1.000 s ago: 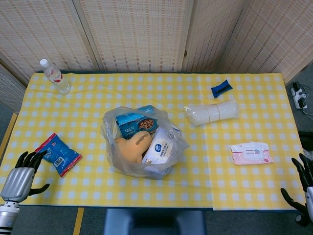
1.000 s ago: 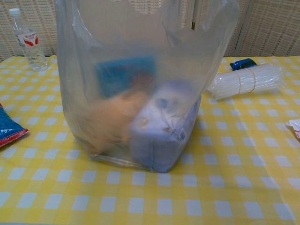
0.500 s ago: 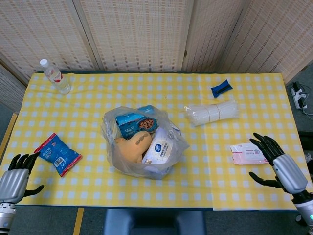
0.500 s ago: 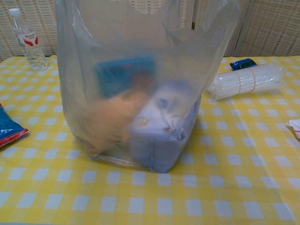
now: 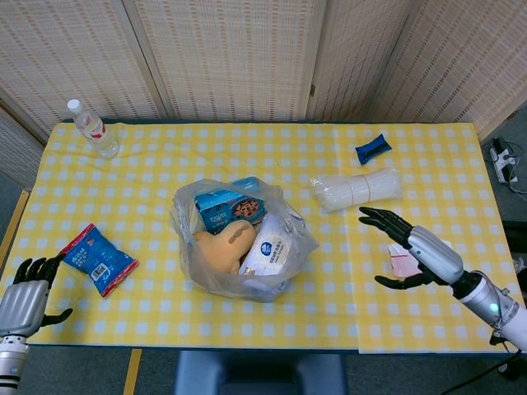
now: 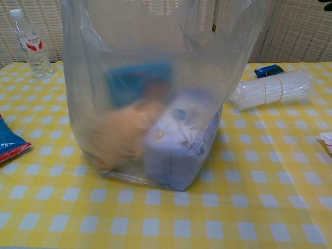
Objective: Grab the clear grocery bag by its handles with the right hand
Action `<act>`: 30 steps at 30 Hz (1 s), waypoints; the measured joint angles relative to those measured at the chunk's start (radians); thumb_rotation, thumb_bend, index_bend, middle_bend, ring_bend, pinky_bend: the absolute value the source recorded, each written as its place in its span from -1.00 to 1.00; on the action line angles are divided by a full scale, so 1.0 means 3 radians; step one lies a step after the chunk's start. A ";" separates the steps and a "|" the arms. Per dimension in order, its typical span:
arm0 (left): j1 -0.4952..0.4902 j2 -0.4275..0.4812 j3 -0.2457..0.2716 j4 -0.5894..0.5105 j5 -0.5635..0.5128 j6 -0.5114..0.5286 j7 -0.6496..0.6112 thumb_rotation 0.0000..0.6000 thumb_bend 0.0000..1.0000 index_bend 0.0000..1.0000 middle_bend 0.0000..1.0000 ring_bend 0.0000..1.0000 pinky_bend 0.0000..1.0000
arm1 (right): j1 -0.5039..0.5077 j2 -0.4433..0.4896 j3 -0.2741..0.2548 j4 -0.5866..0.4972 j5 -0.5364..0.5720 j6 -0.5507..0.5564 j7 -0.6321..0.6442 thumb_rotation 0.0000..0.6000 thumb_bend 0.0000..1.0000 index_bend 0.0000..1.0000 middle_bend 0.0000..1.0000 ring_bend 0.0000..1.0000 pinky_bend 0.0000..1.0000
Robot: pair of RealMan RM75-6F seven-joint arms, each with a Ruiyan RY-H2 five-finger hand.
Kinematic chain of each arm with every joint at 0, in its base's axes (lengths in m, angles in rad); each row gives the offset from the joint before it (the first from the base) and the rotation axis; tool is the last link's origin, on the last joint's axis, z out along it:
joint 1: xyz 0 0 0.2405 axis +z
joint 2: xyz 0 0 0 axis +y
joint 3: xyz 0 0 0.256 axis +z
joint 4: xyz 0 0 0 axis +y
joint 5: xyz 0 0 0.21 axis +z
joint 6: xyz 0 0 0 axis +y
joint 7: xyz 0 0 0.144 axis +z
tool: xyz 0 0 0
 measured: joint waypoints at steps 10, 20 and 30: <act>-0.0005 0.0019 -0.0042 0.0015 -0.0103 0.0006 -0.0028 1.00 -0.61 -0.98 -0.64 -0.78 -0.97 | 0.0381 -0.0034 -0.0091 -0.0092 -0.0029 -0.0294 0.0168 1.00 -0.48 -0.99 -1.00 -1.00 -1.00; -0.0003 0.0027 -0.0044 0.0010 -0.0118 0.0018 -0.0038 1.00 -0.61 -0.98 -0.64 -0.78 -0.97 | 0.0661 -0.0089 -0.0123 -0.0184 -0.0007 -0.0541 0.0042 1.00 -0.48 -0.96 -1.00 -1.00 -1.00; -0.0004 0.0066 -0.0053 0.0014 -0.0137 0.0001 -0.0130 1.00 -0.61 -0.98 -0.64 -0.77 -0.97 | 0.0965 -0.0177 -0.0091 -0.0388 0.0080 -0.0757 -0.0045 1.00 -0.49 -0.96 -1.00 -1.00 -1.00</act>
